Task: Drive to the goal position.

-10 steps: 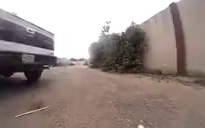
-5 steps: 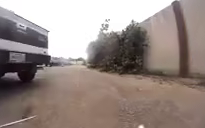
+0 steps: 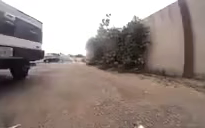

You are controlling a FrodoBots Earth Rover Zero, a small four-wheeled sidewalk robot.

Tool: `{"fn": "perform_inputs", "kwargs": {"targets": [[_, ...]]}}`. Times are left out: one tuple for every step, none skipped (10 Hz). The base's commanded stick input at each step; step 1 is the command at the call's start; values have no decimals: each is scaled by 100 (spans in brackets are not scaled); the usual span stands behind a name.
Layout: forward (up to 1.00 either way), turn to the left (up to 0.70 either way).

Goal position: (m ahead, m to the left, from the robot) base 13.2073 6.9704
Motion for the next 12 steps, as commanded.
{"fn": "perform_inputs", "kwargs": {"targets": [[50, 0], [50, 0], [50, 0], [50, 0], [50, 0], [50, 0], [50, 0], [50, 0], [50, 37], [50, 50], [50, 16], [50, 0]]}}
